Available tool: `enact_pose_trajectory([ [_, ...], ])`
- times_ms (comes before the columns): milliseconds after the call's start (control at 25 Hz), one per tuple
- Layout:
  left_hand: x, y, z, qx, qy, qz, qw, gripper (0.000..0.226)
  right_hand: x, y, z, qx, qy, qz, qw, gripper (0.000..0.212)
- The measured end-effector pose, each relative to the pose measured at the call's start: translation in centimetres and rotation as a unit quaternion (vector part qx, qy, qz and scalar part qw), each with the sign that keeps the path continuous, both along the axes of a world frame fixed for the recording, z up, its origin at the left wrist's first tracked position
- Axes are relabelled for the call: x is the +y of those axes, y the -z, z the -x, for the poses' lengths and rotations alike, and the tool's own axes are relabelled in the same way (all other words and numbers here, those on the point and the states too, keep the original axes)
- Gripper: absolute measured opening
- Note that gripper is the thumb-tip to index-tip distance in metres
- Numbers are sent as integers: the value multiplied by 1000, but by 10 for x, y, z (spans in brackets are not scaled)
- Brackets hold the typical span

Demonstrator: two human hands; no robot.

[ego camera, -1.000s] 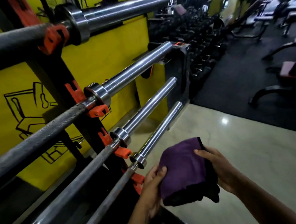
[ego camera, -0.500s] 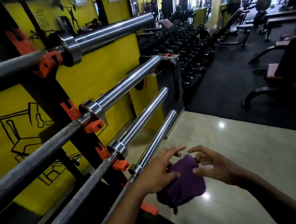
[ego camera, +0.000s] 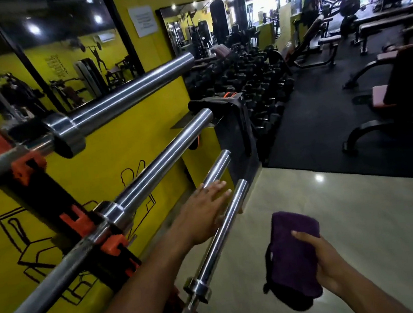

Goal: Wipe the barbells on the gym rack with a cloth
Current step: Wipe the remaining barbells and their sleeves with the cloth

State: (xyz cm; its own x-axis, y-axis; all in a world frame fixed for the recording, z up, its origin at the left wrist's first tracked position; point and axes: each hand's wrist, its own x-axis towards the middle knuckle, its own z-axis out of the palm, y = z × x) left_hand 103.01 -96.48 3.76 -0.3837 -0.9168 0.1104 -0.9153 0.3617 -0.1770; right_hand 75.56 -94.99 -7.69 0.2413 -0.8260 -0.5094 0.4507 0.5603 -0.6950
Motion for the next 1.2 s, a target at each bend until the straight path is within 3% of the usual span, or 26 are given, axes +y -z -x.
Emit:
enact_pose_trajectory([
  [160, -60, -7, -16, 35, -51, -55, 997, 85, -47, 24, -12, -45, 58, -56, 996, 41],
  [320, -96, 19, -29, 48, -99, -124, 986, 84, -102, 44, -38, -76, 94, -78, 990, 36],
  [520, -102, 52, -43, 82, -86, -88, 989, 72, -173, 67, -79, -123, 116, -93, 981, 32],
  [800, -103, 53, -41, 72, -91, -83, 990, 72, -258, 85, -166, -82, 94, -108, 986, 73],
  [880, -102, 53, -41, 72, -89, -81, 990, 71, -264, 86, -170, -93, 94, -121, 984, 78],
  [1200, -103, 53, -43, 72, -86, -92, 989, 70, -223, 122, -191, -81, 55, -151, 984, 65],
])
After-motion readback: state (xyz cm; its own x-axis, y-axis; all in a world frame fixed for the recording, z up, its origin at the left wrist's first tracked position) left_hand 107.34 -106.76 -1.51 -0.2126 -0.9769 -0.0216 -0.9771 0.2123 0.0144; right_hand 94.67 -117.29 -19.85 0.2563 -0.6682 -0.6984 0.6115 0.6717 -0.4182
